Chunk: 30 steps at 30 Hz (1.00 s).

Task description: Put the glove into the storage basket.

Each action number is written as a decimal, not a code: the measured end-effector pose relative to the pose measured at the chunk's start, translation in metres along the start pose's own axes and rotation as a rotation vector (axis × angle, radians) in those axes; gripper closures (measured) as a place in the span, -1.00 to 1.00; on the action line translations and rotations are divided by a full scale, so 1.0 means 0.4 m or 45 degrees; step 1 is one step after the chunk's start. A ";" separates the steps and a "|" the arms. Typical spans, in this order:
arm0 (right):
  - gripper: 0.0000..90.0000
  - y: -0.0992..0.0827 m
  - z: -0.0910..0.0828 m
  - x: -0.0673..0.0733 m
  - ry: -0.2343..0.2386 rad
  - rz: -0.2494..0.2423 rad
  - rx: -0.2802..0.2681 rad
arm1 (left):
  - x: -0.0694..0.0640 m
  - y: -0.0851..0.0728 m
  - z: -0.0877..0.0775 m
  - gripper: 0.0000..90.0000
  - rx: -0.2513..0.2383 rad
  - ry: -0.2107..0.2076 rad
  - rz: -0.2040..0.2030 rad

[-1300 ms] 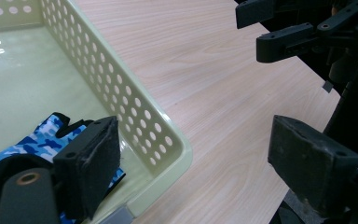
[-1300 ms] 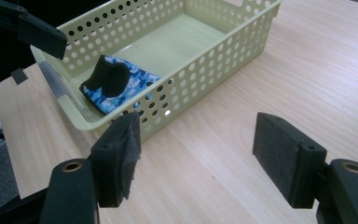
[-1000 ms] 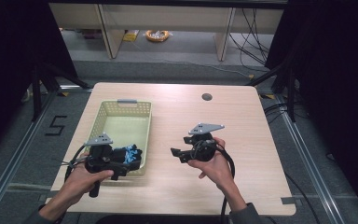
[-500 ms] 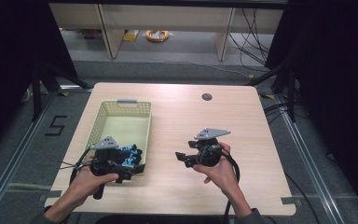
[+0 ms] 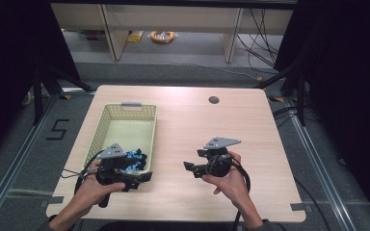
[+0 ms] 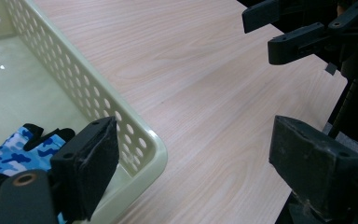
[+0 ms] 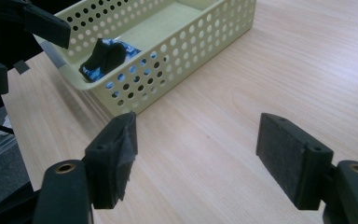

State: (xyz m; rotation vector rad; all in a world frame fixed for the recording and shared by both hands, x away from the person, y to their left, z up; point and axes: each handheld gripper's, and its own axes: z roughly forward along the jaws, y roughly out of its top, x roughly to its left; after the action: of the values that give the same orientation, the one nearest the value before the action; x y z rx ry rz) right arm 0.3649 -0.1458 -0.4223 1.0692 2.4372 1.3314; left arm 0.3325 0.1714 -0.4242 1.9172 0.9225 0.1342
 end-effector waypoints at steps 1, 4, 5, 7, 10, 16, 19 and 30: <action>-0.36 -0.003 0.001 -0.001 0.017 0.005 0.000 | -0.003 -0.002 0.001 -0.66 -0.006 0.012 0.007; -0.40 -0.008 -0.004 0.002 0.003 0.011 0.006 | -0.008 -0.005 0.003 -0.66 -0.008 0.007 0.016; -0.40 -0.010 -0.003 0.001 0.015 0.008 -0.003 | -0.011 -0.007 0.004 -0.66 -0.011 0.011 0.018; -0.40 -0.013 -0.009 0.003 -0.015 0.015 -0.001 | -0.010 -0.009 0.008 -0.66 -0.016 -0.002 0.024; -0.40 -0.018 -0.012 0.004 -0.001 0.023 0.007 | -0.014 -0.014 0.011 -0.66 -0.008 0.012 0.010; -0.40 -0.032 -0.015 -0.001 0.003 0.027 0.014 | -0.026 -0.023 0.012 -0.66 -0.011 0.014 0.045; -0.40 -0.044 -0.019 0.001 0.005 0.048 0.010 | -0.035 -0.033 0.014 -0.66 0.000 -0.006 0.034; -0.40 -0.076 -0.030 0.009 0.020 0.007 0.008 | -0.053 -0.068 0.012 -0.66 0.009 -0.013 0.073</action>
State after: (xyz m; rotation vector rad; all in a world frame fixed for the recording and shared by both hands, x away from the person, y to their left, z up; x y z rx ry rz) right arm 0.3412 -0.1619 -0.4385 1.0713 2.4530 1.3396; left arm 0.3047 0.1608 -0.4426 1.9500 0.8632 0.1551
